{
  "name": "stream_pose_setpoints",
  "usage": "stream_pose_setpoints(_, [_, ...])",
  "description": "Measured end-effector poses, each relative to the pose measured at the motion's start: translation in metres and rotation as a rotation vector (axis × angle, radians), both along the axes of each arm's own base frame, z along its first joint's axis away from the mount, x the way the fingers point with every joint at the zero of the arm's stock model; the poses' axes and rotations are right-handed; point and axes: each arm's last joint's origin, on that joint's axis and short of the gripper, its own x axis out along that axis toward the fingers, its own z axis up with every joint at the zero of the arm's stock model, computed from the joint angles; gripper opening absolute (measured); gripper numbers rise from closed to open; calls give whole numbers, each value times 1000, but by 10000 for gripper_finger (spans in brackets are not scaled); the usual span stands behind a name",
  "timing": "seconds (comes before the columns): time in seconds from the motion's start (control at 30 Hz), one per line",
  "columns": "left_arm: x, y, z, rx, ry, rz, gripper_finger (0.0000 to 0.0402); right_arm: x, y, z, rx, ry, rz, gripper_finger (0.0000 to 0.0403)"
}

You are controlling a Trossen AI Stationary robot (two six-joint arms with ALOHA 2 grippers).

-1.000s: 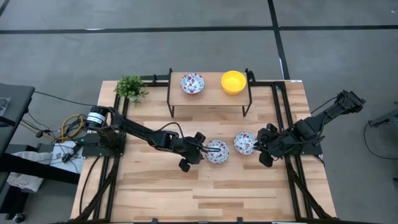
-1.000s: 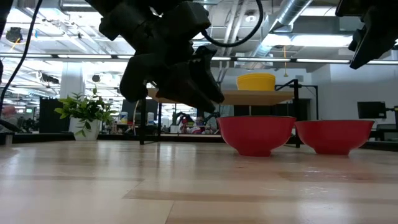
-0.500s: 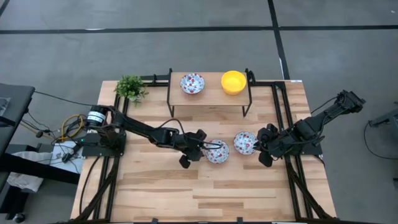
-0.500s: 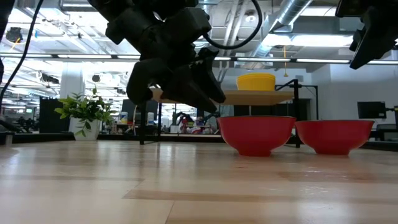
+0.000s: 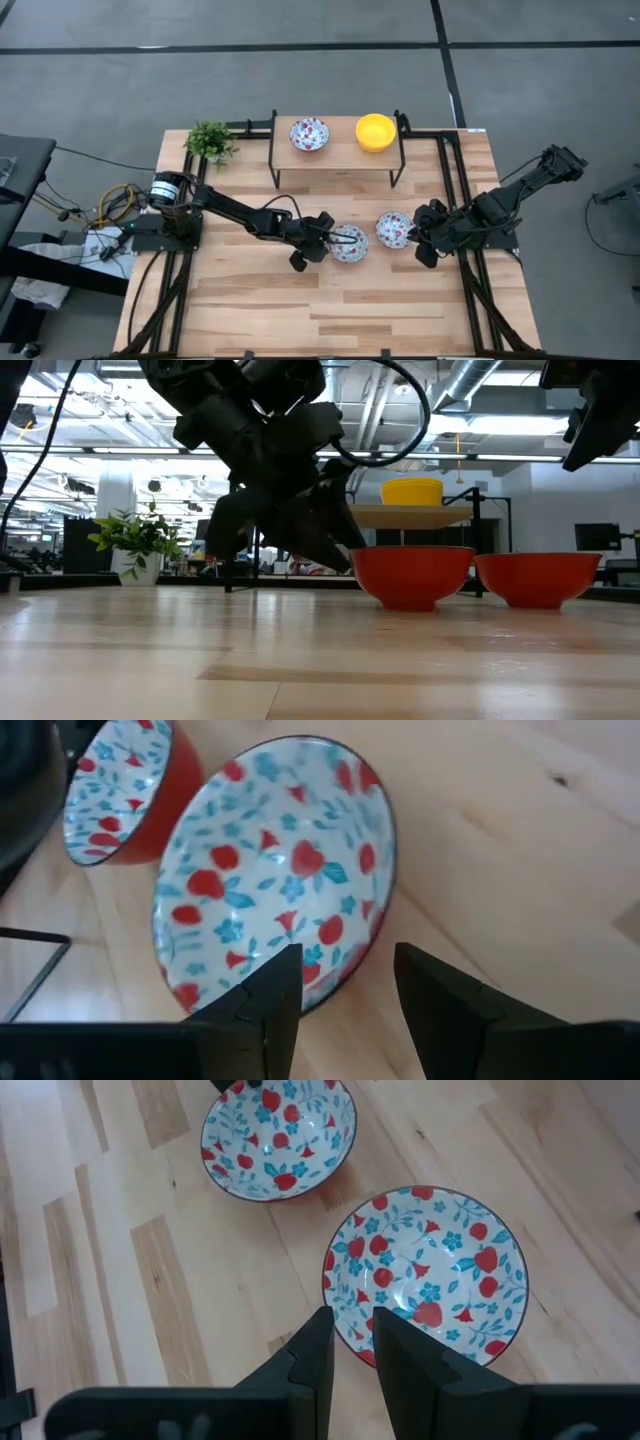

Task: Pick & Place Mini bowls
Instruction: Stack the left patterned bowl on top of the patterned bowl on the shelf

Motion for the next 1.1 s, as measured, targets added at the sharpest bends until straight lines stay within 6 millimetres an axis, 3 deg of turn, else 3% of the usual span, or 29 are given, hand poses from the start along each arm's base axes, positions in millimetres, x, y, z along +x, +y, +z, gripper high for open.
stream_pose_setpoints(0.63, [1, 1, 1, -31, -11, -35, 157, 0, 0, 0, -1, 0, 0, 63])
stream_pose_setpoints(1.1, [1, 1, 1, -32, -11, -35, 71, 0, 0, 0, -1, 0, 0, 63])
